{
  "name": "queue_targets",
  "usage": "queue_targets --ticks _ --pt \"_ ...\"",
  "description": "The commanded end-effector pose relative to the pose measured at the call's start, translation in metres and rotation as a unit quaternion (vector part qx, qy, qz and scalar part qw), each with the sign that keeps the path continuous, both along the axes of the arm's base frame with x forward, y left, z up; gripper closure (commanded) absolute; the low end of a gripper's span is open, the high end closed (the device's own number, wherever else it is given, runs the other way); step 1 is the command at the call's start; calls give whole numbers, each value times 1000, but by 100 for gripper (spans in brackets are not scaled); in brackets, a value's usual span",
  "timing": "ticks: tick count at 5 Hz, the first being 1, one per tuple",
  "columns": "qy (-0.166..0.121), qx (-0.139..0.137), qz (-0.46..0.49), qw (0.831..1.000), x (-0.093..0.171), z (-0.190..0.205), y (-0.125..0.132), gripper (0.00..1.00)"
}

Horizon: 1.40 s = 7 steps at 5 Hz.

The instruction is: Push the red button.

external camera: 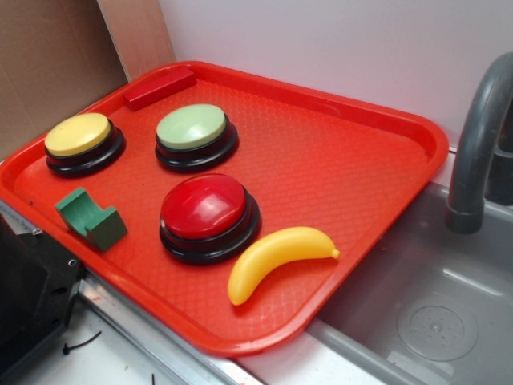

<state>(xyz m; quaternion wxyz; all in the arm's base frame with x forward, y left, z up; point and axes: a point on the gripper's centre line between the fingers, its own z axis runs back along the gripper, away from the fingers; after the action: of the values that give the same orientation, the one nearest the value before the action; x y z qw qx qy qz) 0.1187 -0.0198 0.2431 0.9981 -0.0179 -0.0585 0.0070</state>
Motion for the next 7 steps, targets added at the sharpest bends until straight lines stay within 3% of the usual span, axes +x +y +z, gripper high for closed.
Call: queue_targets --ticks 1,2,3,4,7 --pt "0 0 0 1000 0 0 0 0" --pt "-1 -1 -125 992 48 -50 -38 0" --pt "-27 9 -234 972 71 -98 -69 0" --pt "-61 -9 -274 960 72 -134 -79 0" --pt "5 2 -321 947 70 -183 -100 0"
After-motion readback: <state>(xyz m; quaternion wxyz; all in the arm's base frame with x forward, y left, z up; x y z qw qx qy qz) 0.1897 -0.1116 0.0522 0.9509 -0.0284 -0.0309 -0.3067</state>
